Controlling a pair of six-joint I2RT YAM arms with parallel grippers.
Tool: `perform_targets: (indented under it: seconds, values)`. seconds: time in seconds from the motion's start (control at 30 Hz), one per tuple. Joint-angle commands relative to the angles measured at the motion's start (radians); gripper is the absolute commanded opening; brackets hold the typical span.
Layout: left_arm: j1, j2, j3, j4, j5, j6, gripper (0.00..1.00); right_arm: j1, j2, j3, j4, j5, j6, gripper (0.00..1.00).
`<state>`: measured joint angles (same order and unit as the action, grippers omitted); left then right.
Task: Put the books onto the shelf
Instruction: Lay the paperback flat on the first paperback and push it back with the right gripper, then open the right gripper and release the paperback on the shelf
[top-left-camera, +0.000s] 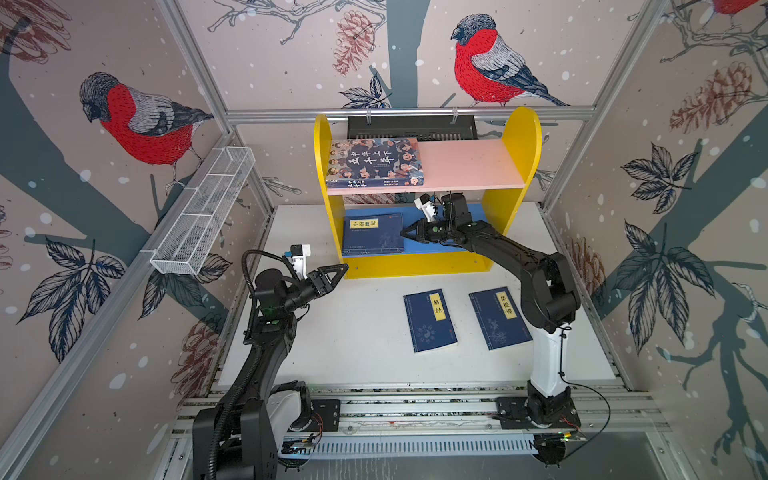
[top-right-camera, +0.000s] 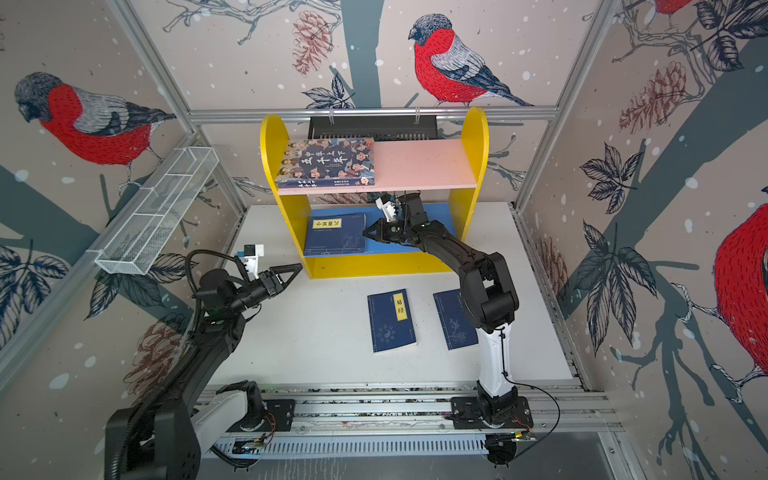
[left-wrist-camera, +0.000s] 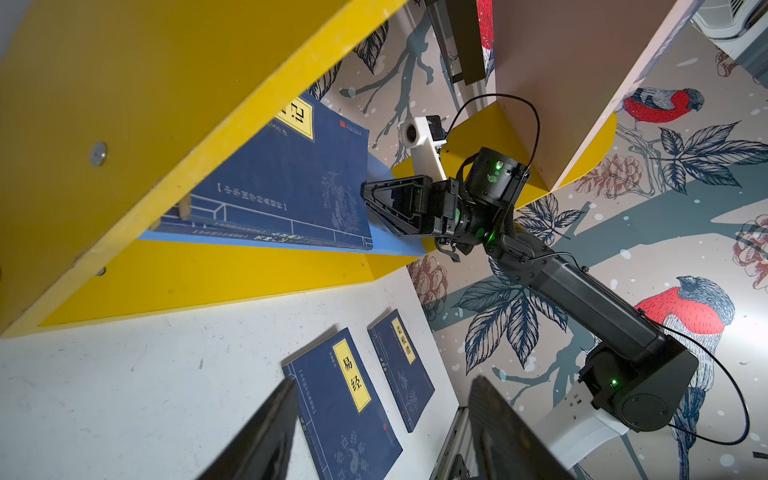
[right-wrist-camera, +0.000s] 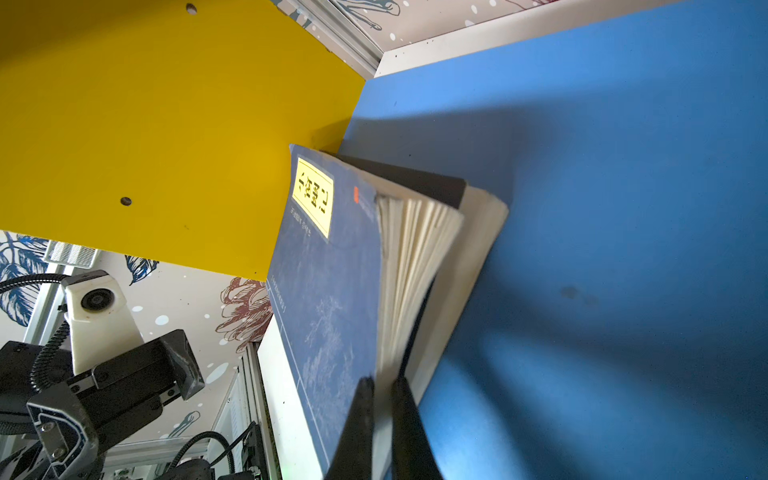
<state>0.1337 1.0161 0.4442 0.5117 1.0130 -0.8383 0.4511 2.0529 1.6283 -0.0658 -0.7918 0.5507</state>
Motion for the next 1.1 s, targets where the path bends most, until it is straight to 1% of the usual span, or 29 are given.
perform_targets:
  seconds: [0.0,0.1,0.7,1.07]
  values:
    - [0.001,-0.003,-0.002,0.012,0.003,0.006,0.66,-0.005,-0.008,0.001,0.036,-0.041,-0.002,0.01]
    - [0.003,-0.003,-0.002,0.014,0.001,0.006,0.66,-0.003,0.005,0.01,0.032,-0.069,-0.003,0.01]
    - [0.006,-0.01,-0.004,0.017,0.001,0.002,0.66,0.015,0.039,0.041,0.04,-0.022,0.034,0.01]
    - [0.006,-0.014,-0.006,0.019,-0.001,0.002,0.67,0.007,0.018,0.025,0.042,-0.001,0.038,0.01]
